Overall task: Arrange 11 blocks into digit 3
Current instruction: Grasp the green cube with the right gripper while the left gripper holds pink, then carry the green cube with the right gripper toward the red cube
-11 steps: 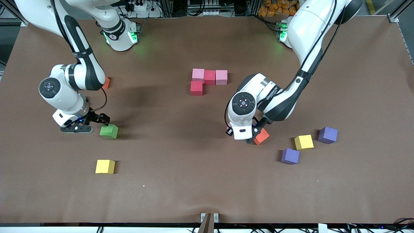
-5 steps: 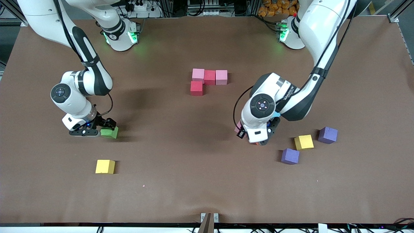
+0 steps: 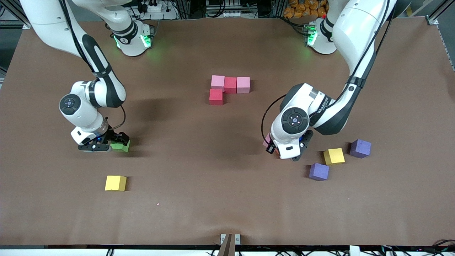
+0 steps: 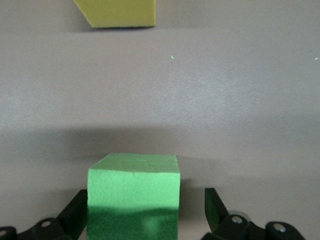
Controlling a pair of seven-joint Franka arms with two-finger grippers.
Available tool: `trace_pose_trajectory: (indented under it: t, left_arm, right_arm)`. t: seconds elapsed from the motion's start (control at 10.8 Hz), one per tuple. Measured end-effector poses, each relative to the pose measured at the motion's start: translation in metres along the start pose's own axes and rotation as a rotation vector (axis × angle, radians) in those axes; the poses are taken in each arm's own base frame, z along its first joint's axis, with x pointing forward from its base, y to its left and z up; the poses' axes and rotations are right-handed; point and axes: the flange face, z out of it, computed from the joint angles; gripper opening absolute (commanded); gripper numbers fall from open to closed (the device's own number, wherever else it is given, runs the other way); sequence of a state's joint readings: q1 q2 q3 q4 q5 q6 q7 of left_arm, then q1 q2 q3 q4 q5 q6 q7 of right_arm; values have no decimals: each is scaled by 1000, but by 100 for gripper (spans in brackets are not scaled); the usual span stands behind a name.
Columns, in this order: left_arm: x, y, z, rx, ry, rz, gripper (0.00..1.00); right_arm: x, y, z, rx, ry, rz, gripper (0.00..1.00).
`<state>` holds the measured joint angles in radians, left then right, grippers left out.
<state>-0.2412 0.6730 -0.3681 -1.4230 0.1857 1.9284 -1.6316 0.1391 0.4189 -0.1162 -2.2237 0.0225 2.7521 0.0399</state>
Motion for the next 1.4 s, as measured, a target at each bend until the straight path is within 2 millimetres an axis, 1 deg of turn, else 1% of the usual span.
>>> trace_pose_trajectory:
  t: [0.09, 0.19, 0.28, 0.37, 0.47, 0.56, 0.65, 0.74, 0.84, 0.93, 1.12, 1.21, 1.3, 1.4]
  left_arm:
    - [0, -1, 2, 4, 0, -11, 39]
    - [0, -2, 5, 11, 0, -35, 39]
    - [0, -3, 8, 16, 0, -59, 39]
    - [1, -4, 7, 17, 1, -69, 39]
    - [3, -5, 4, 13, 2, -76, 39]
    - [5, -5, -1, 6, 4, -81, 39]
    - [8, -6, -7, -3, 7, -85, 39]
    - [9, -7, -16, -16, 10, -88, 38]
    - [9, -9, -25, -29, 14, -91, 38]
    - [11, -10, -33, -39, 18, -101, 38]
    - [19, -13, -39, -42, 20, -138, 38]
    - [21, -14, -38, -35, 20, -150, 38]
    - [22, -15, -37, -32, 20, -155, 38]
    - [21, -16, -39, -32, 21, -164, 38]
  right_arm:
    - [-1, -1, 3, 0, -5, 1, 38]
    - [-1, -2, 4, 1, -4, 3, 30]
    - [1, -6, 1, 5, -10, 6, 27]
    - [3, -16, -6, 14, -30, 9, 25]
    - [9, -31, -24, 27, -52, 4, 25]
    - [15, -52, -49, 44, -61, -5, 25]
    - [19, -80, -74, 63, -54, -12, 25]
    - [16, -114, -91, 82, -42, -16, 25]
    - [8, -148, -98, 95, -35, -20, 25]
    - [-5, -188, -102, 106, -32, -24, 25]
    - [-44, -275, -113, 109, -25, -52, 25]
    - [-65, -310, -117, 98, -15, -62, 25]
    - [-81, -335, -117, 84, -6, -62, 25]
    - [-92, -355, -114, 72, 1, -53, 25]
